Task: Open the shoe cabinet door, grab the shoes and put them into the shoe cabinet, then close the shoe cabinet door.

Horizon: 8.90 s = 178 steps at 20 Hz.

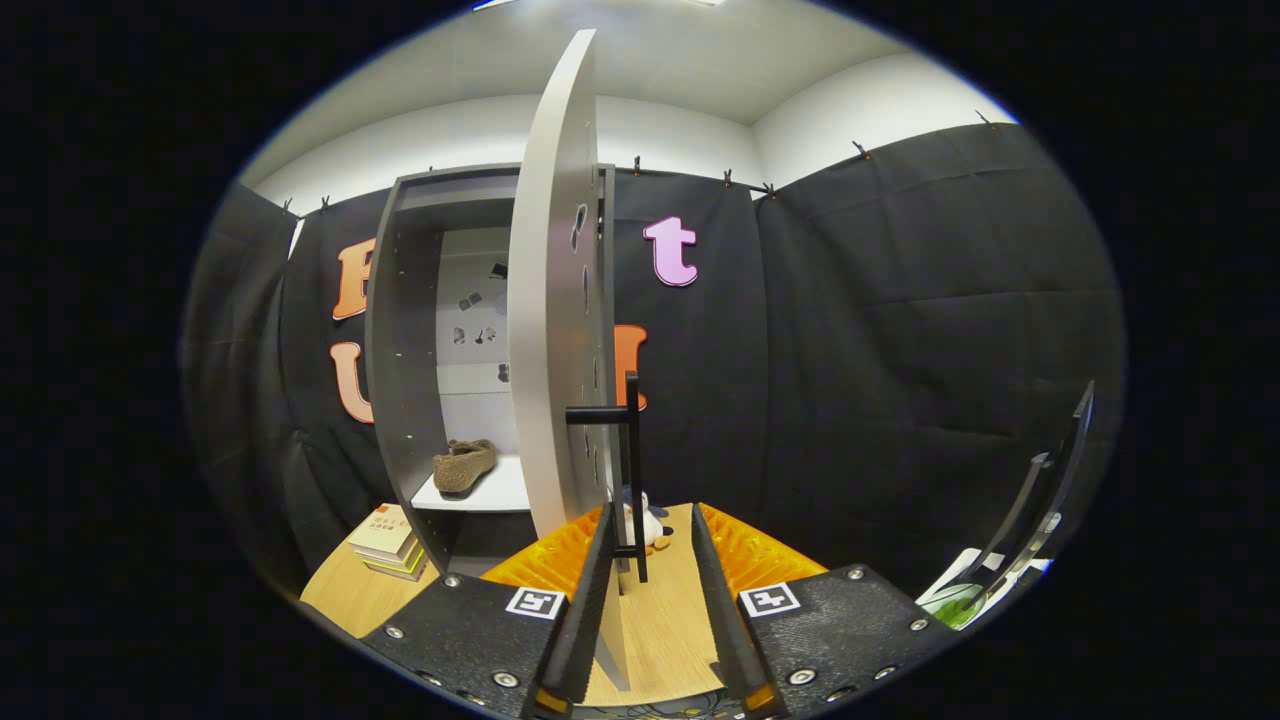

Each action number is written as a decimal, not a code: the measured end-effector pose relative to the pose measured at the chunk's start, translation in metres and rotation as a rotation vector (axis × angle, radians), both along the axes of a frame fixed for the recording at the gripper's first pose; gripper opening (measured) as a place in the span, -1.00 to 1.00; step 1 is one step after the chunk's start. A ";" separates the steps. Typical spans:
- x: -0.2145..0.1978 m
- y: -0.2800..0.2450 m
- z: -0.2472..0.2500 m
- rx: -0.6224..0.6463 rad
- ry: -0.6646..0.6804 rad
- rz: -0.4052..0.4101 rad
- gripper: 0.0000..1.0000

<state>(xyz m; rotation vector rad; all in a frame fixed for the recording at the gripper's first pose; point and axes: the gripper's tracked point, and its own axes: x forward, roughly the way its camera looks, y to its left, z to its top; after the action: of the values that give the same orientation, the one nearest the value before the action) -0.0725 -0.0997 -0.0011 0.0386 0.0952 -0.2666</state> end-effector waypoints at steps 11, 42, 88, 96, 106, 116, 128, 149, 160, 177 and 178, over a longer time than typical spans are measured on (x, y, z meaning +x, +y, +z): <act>-0.010 -0.018 0.000 -0.020 0.015 -0.088 0.00; -0.015 0.064 -0.043 0.040 0.209 0.284 0.03; -0.071 0.102 -0.168 0.200 0.795 0.392 -0.70; -0.067 0.090 -0.163 0.105 0.754 0.444 -0.97; -0.063 0.086 -0.132 0.132 0.650 0.430 -0.97; -0.017 0.083 -0.046 0.094 0.395 0.450 -0.98; 0.059 0.070 0.014 -0.021 0.258 0.438 -0.98; 0.211 0.053 -0.017 -0.055 0.407 0.408 -0.98; 0.226 0.060 -0.034 0.019 0.428 0.399 -0.63; 0.205 0.057 -0.013 0.000 0.382 0.363 -0.06; 0.201 0.057 -0.008 0.001 0.371 0.361 -0.06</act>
<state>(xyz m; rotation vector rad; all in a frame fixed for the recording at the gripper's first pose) 0.1290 -0.0431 -0.0094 -0.0280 0.4659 0.0900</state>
